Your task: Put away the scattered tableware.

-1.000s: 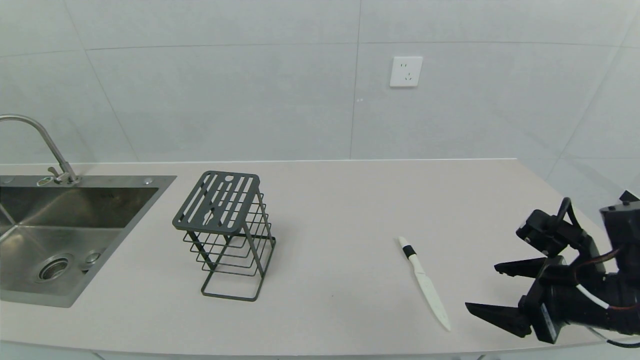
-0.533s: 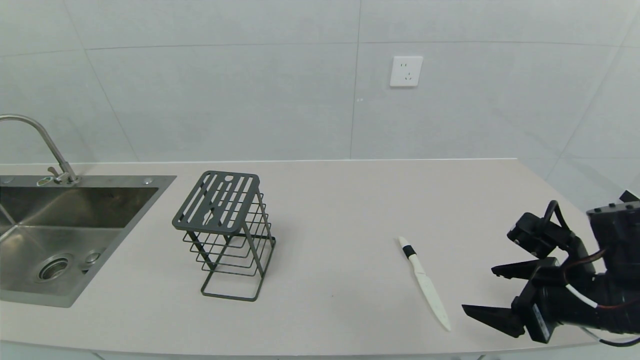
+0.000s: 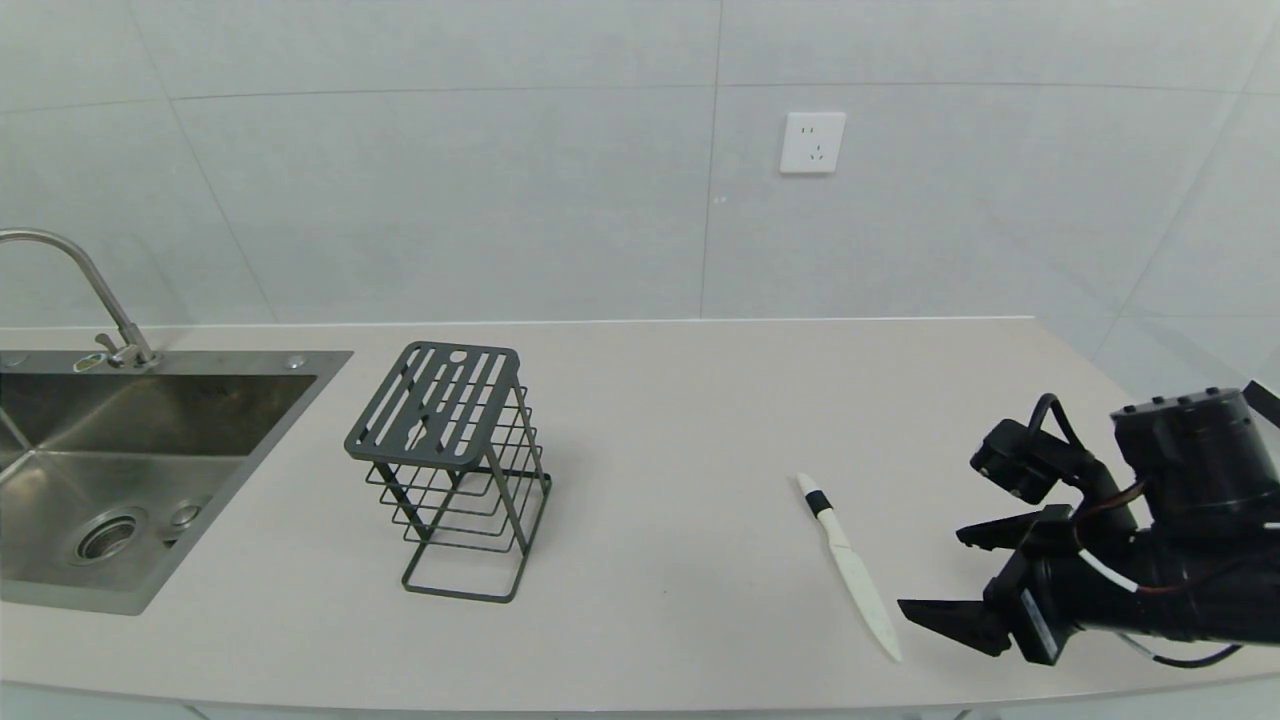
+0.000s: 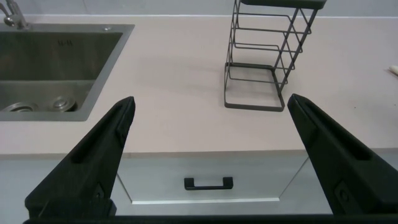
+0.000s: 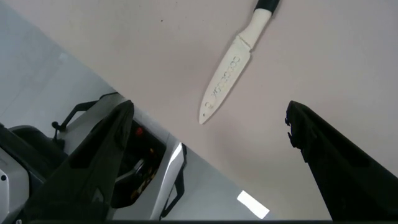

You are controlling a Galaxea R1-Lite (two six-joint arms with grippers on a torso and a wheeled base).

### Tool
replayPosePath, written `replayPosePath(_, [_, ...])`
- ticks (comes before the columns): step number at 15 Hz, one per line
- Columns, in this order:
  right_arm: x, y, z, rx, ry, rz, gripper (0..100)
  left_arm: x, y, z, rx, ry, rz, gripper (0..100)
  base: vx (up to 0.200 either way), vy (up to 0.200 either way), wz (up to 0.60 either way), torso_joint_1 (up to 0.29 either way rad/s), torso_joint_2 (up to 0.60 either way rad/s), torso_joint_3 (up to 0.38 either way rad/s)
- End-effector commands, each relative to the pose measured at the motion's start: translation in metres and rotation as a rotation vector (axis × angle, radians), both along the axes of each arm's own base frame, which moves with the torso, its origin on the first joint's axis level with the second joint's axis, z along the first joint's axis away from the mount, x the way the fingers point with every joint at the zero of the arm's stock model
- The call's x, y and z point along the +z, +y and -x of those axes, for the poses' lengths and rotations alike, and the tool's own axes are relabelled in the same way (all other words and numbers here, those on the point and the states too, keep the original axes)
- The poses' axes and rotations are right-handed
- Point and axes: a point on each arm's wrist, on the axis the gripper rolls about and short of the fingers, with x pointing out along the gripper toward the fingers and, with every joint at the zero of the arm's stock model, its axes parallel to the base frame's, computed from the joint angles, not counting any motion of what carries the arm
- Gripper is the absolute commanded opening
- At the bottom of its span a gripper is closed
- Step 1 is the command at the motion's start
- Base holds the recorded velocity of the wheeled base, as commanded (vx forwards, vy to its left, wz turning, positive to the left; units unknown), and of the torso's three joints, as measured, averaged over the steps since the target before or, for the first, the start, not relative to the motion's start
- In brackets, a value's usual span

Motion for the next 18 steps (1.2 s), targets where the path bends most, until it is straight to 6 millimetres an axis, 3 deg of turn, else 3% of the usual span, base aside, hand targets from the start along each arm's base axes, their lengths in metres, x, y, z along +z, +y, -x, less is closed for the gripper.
replayPosePath(1, [-0.007, 0.009, -0.013, -0.008, 0.023, 0.03, 100, 0.0, 0.0, 0.0, 0.0, 0.001, 0.001, 100, 0.0, 0.0, 0.0, 0.0, 0.0, 0.0])
replayPosePath(5, [-0.028, 0.059, -0.024, -0.046, 0.121, 0.05, 100, 0.0, 0.0, 0.0, 0.0, 0.001, 0.001, 100, 0.0, 0.0, 0.0, 0.0, 0.0, 0.0])
replayPosePath(7, [-0.041, 0.061, -0.028, -0.086, 0.178, 0.061, 100, 0.0, 0.0, 0.0, 0.0, 0.001, 0.001, 100, 0.0, 0.0, 0.0, 0.0, 0.0, 0.0])
replayPosePath(18, [-0.061, 0.061, -0.047, -0.145, 0.163, 0.101, 100, 0.0, 0.0, 0.0, 0.0, 0.001, 0.001, 100, 0.0, 0.0, 0.0, 0.0, 0.0, 0.0])
